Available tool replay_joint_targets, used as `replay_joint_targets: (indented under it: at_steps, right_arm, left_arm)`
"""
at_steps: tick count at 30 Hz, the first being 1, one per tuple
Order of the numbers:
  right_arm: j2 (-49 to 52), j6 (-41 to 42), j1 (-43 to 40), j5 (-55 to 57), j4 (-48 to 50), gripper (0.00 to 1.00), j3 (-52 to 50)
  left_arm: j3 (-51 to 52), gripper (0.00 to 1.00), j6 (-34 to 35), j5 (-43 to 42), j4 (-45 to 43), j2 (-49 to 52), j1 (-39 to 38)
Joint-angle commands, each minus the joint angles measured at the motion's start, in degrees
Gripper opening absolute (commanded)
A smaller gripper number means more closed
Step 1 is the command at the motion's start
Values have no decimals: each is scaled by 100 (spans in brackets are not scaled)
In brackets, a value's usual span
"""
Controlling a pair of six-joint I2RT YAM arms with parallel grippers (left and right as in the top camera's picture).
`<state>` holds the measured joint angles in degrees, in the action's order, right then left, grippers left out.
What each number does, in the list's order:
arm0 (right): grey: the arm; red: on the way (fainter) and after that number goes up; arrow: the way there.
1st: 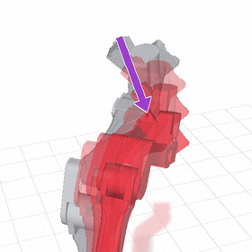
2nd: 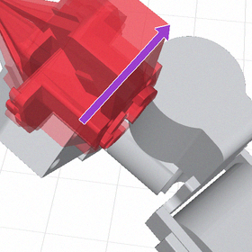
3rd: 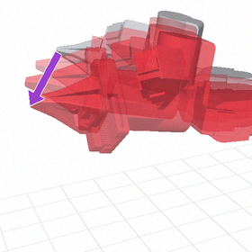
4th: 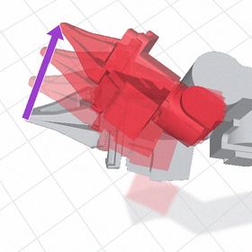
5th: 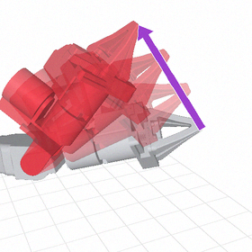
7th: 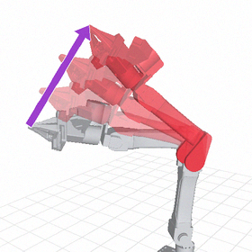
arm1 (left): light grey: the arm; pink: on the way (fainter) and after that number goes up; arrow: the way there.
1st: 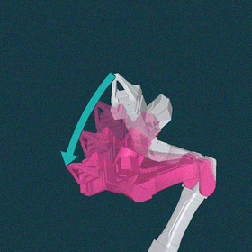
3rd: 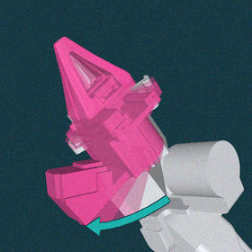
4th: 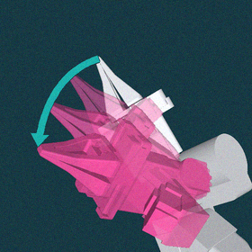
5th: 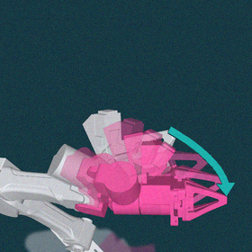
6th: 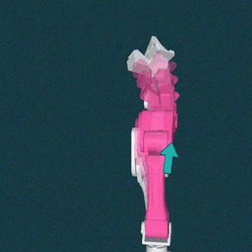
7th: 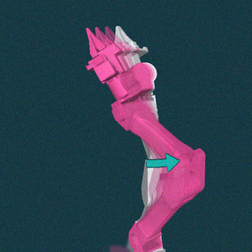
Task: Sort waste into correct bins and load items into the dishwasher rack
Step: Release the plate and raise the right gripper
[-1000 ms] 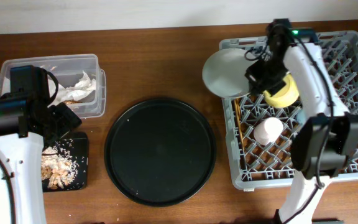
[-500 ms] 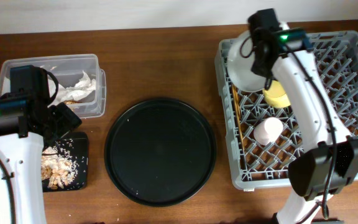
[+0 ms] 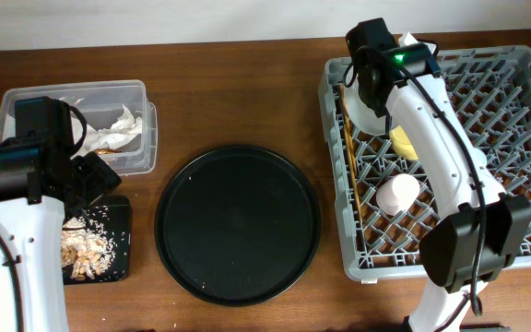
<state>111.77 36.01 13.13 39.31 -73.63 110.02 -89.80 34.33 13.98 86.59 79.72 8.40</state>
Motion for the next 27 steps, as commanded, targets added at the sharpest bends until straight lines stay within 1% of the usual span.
replay_joint_targets:
  at_steps: [1,3,6,8,9,10,11,15,17,19,21,22,23,24,26,27]
  right_arm:
    - [212,87,37,-404,4,4,-37]
    - [319,87,44,-651,-50,4,-44]
    - [219,85,42,-1113,-214,5,-35]
    - [-83,83,42,-1423,-389,17,-9]
    - [-223,83,42,-1523,-428,33,-7]
    - [-428,83,42,-1694,-463,93,-7]
    - [-680,59,42,-1912,-481,99,-7]
    - [-1725,-173,42,-2524,-503,99,-7]
    - [-2343,-173,42,-2533,-492,99,-7]
    - [-2594,-175,31,-2302,-433,99,-9]
    - [-2472,-173,31,-1917,-413,52,-15]
    - [-2317,-173,31,-1912,-334,32,-15]
    - [-2120,-173,31,-1888,-177,20,-15]
    - [-1904,-173,31,-1790,20,16,-15]
    - [-1384,-162,-55,-1652,498,6,-15]
    - [-1126,-94,-164,-1655,682,5,-13]
  left_arm:
    - [-35,99,-2,39,4,-31,24]
    - [-35,99,-2,39,7,-31,24]
    - [-35,99,-2,39,7,-31,24]
    - [-35,99,-2,39,7,-31,24]
    - [-35,99,-2,39,4,-31,24]
    - [-35,99,-2,39,4,-31,24]
    - [-35,99,-4,39,4,-31,24]
    - [-35,99,-2,39,7,-31,24]
    - [-35,99,-2,39,4,-31,24]
    - [-35,99,-2,39,7,-31,24]
    - [-35,99,-2,39,4,-31,24]
    - [-35,99,-4,39,4,-31,24]
    - [-35,99,-4,39,7,-31,24]
    - [-35,99,-2,39,4,-31,24]
    - [-35,99,-2,39,4,-31,24]
    - [-35,99,-4,39,4,-31,24]
